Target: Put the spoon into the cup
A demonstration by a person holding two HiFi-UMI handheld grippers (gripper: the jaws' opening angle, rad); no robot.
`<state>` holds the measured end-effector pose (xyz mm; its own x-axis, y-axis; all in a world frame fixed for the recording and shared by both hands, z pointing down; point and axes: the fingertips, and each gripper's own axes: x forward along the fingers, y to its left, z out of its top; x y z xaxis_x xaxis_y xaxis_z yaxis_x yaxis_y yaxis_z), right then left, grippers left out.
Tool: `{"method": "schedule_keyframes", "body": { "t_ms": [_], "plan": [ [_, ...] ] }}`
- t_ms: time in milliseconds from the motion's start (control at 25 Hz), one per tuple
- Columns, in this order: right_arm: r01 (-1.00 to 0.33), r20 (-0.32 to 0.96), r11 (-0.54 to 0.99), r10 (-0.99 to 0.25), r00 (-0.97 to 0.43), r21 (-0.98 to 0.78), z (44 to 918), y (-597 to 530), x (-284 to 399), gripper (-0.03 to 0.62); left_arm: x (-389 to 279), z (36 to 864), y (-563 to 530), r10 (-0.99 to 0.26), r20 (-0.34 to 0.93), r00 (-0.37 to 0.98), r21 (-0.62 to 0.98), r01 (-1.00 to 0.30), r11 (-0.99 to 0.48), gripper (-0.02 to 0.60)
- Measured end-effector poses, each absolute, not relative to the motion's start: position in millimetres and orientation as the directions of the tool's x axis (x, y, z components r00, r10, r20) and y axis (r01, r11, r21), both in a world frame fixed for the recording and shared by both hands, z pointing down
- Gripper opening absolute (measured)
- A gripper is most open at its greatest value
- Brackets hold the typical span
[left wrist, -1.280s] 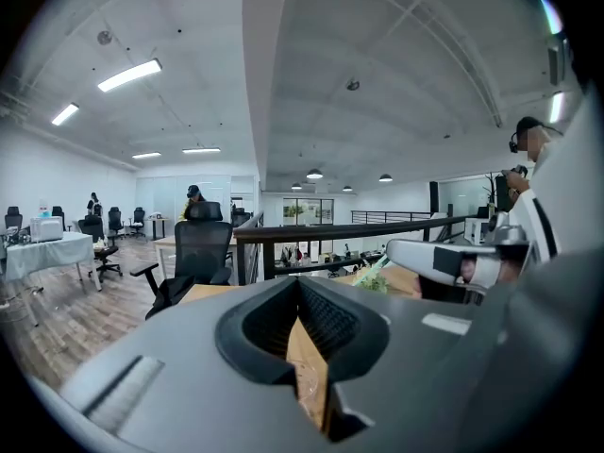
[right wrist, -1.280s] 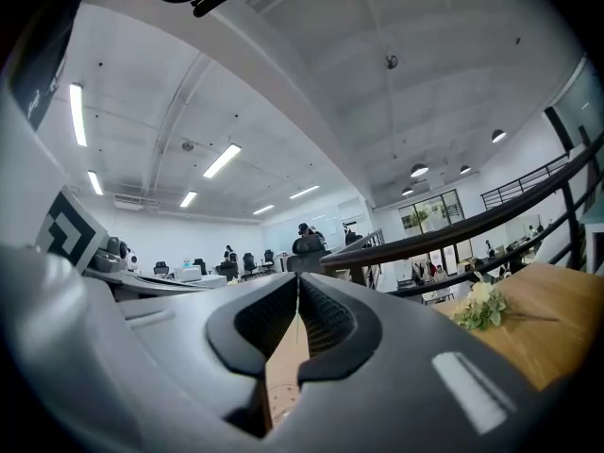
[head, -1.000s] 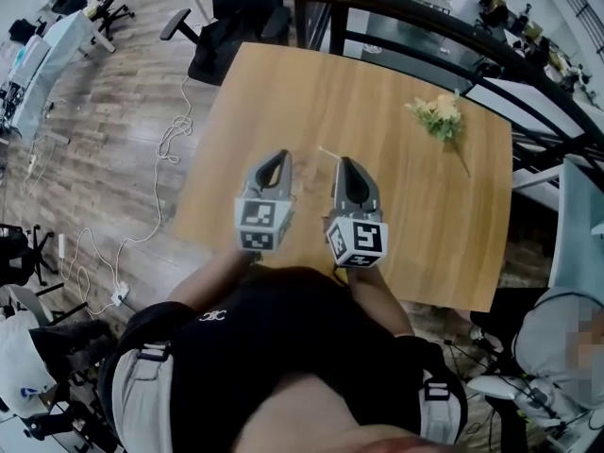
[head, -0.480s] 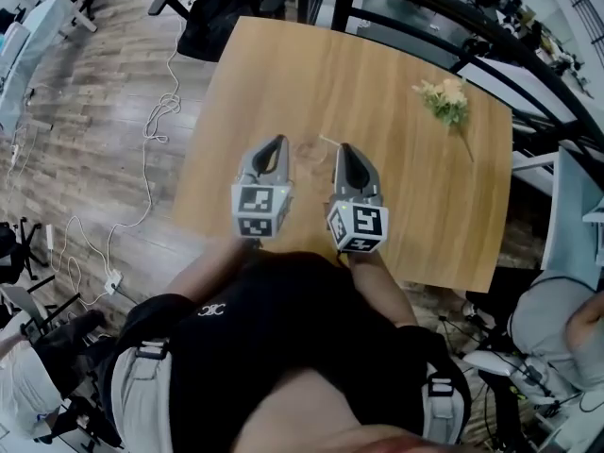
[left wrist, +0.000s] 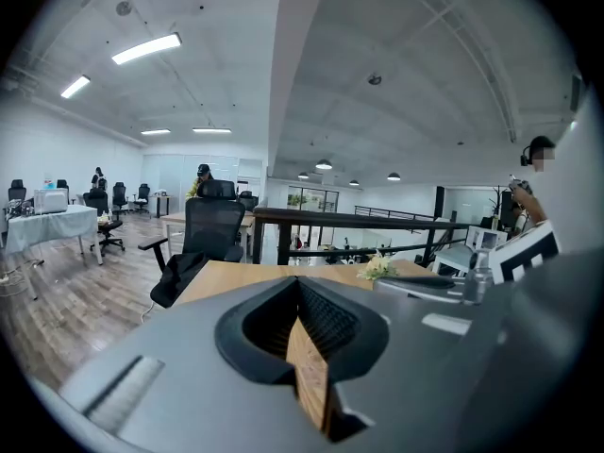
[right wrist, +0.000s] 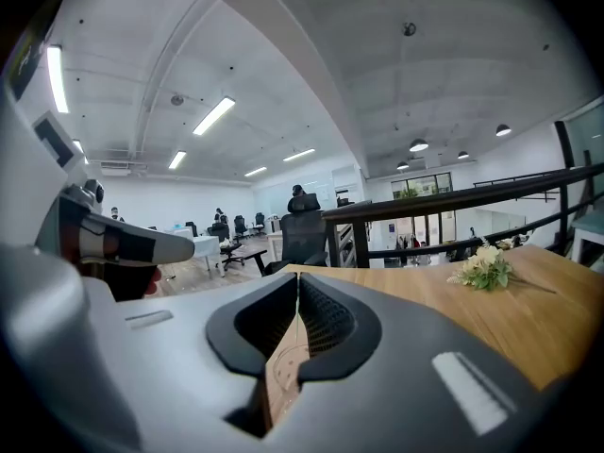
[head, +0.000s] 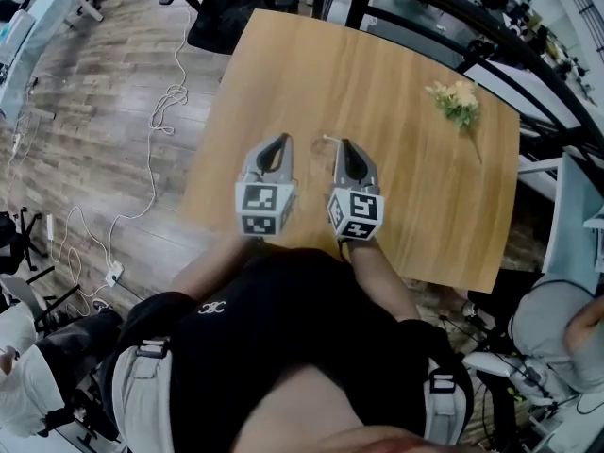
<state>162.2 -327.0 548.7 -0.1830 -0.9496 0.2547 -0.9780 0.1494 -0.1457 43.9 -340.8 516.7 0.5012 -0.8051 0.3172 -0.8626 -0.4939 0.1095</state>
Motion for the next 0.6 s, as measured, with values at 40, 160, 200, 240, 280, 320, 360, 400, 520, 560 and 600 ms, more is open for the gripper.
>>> {"method": "schedule_keyframes", "body": {
  "t_ms": [40, 160, 200, 240, 280, 320, 360, 400, 520, 560, 600],
  "plan": [
    [-0.978, 0.261, 0.145, -0.949, -0.18, -0.147, 552, -328, 162, 0.011, 43, 517, -340, -0.805, 0.318, 0.5, 0.108, -0.863, -0.494, 0.012],
    [-0.98, 0.273, 0.133, -0.947, -0.169, -0.145, 560, -329, 161, 0.011, 39, 520, -337, -0.805, 0.323, 0.498, 0.11, -0.864, -0.49, 0.012],
    [-0.981, 0.278, 0.129, -0.946, -0.165, -0.143, 563, -330, 162, 0.011, 38, 521, -336, -0.804, 0.325, 0.497, 0.112, -0.865, -0.489, 0.012],
    [-0.982, 0.283, 0.125, -0.946, -0.161, -0.141, 566, -331, 162, 0.011, 38, 522, -335, -0.804, 0.327, 0.496, 0.113, -0.865, -0.488, 0.012],
    [-0.982, 0.287, 0.121, -0.945, -0.158, -0.143, 569, -332, 163, 0.011, 38, 523, -335, -0.804, 0.329, 0.495, 0.113, -0.866, -0.487, 0.012],
    [-0.982, 0.292, 0.117, -0.944, -0.156, -0.148, 573, -332, 163, 0.011, 37, 524, -334, -0.804, 0.33, 0.494, 0.113, -0.867, -0.486, 0.012],
    [-0.981, 0.299, 0.113, -0.942, -0.156, -0.154, 577, -332, 163, 0.011, 36, 524, -333, -0.804, 0.332, 0.493, 0.112, -0.867, -0.485, 0.012],
    [-0.981, 0.307, 0.11, -0.939, -0.156, -0.16, 582, -332, 162, 0.011, 35, 525, -331, -0.804, 0.334, 0.491, 0.111, -0.868, -0.484, 0.012],
    [-0.98, 0.33, 0.108, -0.931, -0.159, -0.167, 596, -333, 159, 0.011, 32, 524, -329, -0.807, 0.337, 0.485, 0.108, -0.871, -0.479, 0.012],
    [-0.979, 0.338, 0.106, -0.928, -0.16, -0.172, 601, -333, 158, 0.011, 31, 524, -329, -0.808, 0.337, 0.484, 0.108, -0.872, -0.477, 0.012],
    [-0.978, 0.345, 0.103, -0.925, -0.161, -0.181, 605, -334, 157, 0.011, 31, 524, -329, -0.808, 0.337, 0.482, 0.107, -0.873, -0.476, 0.012]
  ]
}}
